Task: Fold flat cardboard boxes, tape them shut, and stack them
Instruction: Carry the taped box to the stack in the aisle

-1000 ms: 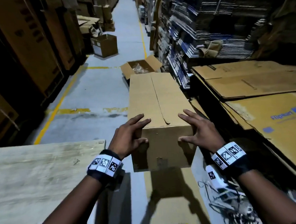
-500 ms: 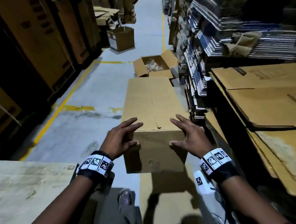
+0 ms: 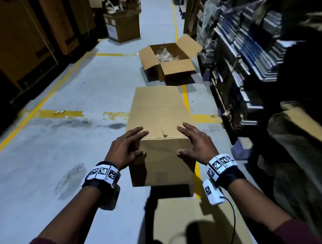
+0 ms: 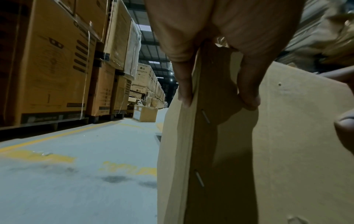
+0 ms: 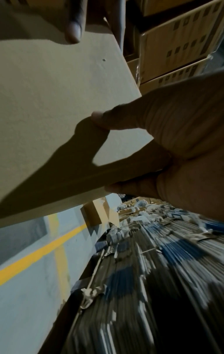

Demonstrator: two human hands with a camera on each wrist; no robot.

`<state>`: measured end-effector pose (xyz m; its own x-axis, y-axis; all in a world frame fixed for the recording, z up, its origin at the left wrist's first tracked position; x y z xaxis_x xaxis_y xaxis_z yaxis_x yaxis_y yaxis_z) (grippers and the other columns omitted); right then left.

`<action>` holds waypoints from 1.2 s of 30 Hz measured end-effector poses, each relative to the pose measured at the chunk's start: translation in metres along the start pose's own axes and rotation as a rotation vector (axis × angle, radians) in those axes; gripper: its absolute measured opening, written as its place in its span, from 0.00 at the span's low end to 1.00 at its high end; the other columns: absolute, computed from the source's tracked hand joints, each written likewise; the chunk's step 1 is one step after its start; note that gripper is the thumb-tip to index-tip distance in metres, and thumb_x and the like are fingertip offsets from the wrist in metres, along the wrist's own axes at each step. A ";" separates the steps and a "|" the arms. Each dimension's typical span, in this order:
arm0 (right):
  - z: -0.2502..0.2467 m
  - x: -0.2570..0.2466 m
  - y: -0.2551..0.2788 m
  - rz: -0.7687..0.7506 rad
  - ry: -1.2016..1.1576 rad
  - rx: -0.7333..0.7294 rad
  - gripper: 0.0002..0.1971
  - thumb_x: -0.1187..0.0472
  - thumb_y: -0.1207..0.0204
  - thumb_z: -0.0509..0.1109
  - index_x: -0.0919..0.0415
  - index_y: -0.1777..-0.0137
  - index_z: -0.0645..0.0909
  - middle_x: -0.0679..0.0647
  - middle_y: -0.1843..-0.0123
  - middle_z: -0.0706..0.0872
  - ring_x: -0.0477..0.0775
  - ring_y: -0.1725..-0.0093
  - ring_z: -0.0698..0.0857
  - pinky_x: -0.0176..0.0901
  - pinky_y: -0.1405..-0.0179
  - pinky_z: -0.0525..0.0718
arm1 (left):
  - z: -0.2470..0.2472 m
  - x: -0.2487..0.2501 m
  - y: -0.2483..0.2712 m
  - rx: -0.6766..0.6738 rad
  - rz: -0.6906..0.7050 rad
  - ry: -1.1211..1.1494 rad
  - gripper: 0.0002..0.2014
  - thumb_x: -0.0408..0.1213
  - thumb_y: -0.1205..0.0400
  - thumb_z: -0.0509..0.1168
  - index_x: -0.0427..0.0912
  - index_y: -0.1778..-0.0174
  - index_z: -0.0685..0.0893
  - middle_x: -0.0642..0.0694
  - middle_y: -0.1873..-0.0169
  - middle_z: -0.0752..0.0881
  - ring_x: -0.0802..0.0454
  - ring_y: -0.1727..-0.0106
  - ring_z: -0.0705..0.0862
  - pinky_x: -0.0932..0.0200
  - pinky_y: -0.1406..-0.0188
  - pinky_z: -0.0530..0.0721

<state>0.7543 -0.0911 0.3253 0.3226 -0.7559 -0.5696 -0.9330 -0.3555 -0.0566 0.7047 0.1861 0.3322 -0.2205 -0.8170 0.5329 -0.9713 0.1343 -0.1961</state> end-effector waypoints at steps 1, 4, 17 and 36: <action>0.022 0.014 -0.014 0.002 -0.003 -0.002 0.48 0.47 0.38 0.87 0.37 0.17 0.70 0.39 0.12 0.64 0.47 0.17 0.69 0.63 0.21 0.71 | 0.018 -0.021 -0.008 -0.001 -0.003 0.001 0.37 0.40 0.29 0.82 0.67 0.26 0.78 0.68 0.22 0.72 0.58 0.25 0.77 0.53 0.33 0.80; 0.077 0.049 -0.050 -0.004 -0.022 -0.011 0.48 0.50 0.38 0.88 0.39 0.17 0.71 0.41 0.13 0.65 0.48 0.17 0.69 0.62 0.21 0.72 | 0.061 -0.074 -0.024 0.000 -0.006 0.002 0.36 0.38 0.29 0.82 0.66 0.26 0.79 0.67 0.23 0.73 0.58 0.26 0.78 0.52 0.33 0.81; 0.234 0.208 -0.098 0.024 -0.057 0.013 0.45 0.61 0.34 0.86 0.42 0.17 0.71 0.39 0.12 0.62 0.52 0.23 0.78 0.54 0.25 0.77 | 0.263 -0.193 -0.065 -0.029 0.024 -0.046 0.33 0.36 0.21 0.76 0.64 0.22 0.76 0.65 0.19 0.68 0.50 0.29 0.82 0.47 0.37 0.86; 0.250 0.244 -0.068 0.201 0.226 -0.140 0.36 0.50 0.15 0.68 0.41 0.11 0.55 0.42 0.08 0.47 0.70 0.14 0.59 0.62 0.24 0.72 | 0.335 -0.162 -0.049 -0.243 -0.115 -0.377 0.26 0.53 0.10 0.52 0.61 0.14 0.59 0.59 0.13 0.55 0.28 0.22 0.70 0.36 0.36 0.83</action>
<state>0.8561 -0.1137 -0.0147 0.1757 -0.9158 -0.3611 -0.9556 -0.2468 0.1609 0.8181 0.1236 -0.0204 -0.1059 -0.9753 0.1941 -0.9902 0.1213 0.0694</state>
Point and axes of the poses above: each hand's wrist, its own y-axis away from the middle knuckle, its own z-axis out of the palm, x = y × z, the point moved 4 cm from there along -y, towards the middle knuckle
